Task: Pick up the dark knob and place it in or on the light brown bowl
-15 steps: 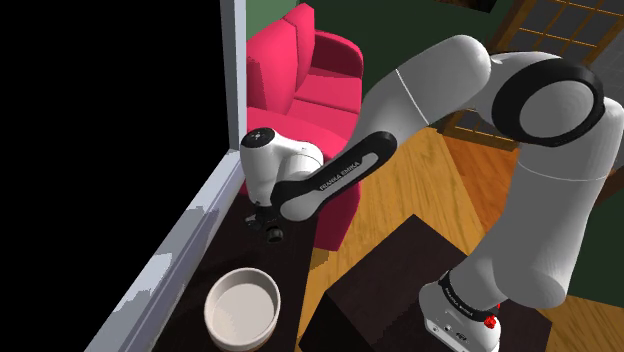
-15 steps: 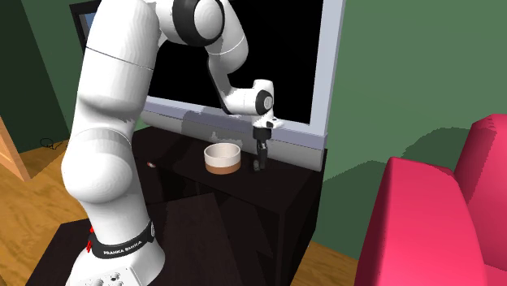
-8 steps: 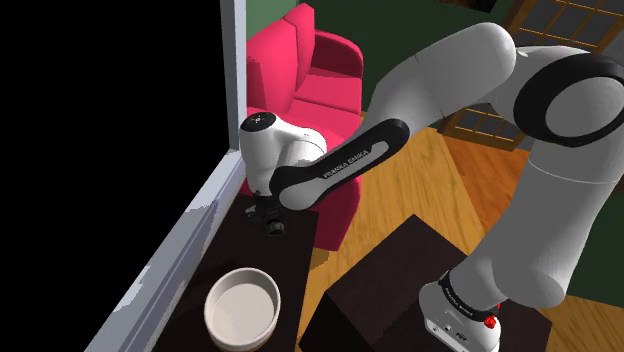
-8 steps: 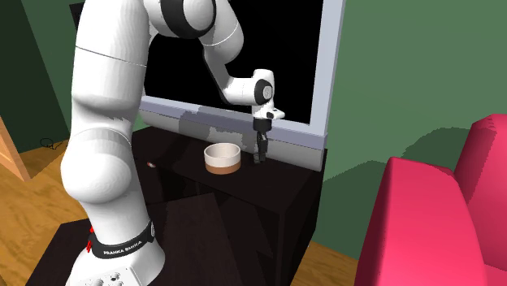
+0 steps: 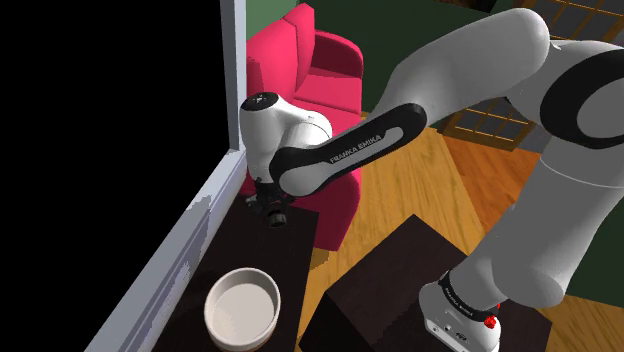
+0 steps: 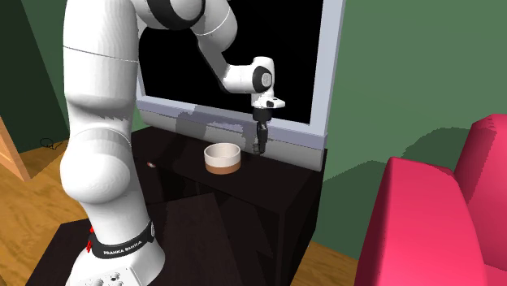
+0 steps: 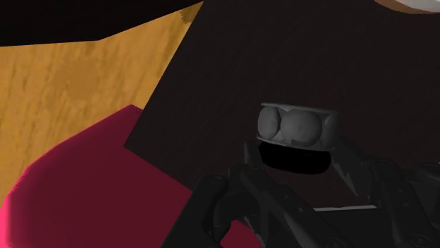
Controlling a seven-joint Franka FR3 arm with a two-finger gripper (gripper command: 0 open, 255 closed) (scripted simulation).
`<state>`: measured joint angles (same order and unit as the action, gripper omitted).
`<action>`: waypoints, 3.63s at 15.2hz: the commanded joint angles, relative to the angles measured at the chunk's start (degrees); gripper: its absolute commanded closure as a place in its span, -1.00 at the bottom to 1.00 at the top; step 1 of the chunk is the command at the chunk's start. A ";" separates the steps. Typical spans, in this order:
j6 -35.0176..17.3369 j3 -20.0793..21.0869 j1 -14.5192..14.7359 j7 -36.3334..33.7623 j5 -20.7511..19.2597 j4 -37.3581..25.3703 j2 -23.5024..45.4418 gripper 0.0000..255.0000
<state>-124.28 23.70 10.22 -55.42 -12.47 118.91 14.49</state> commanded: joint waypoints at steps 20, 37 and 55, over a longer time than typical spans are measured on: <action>8.04 7.44 11.82 -17.14 1.34 -7.44 1.32 1.00; -0.22 5.95 15.49 -23.09 -3.92 -6.15 9.81 1.00; 5.96 7.31 14.92 -21.43 -1.35 -9.50 6.47 -1.00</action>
<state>-119.06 30.84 25.16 -76.96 -14.13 109.73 21.37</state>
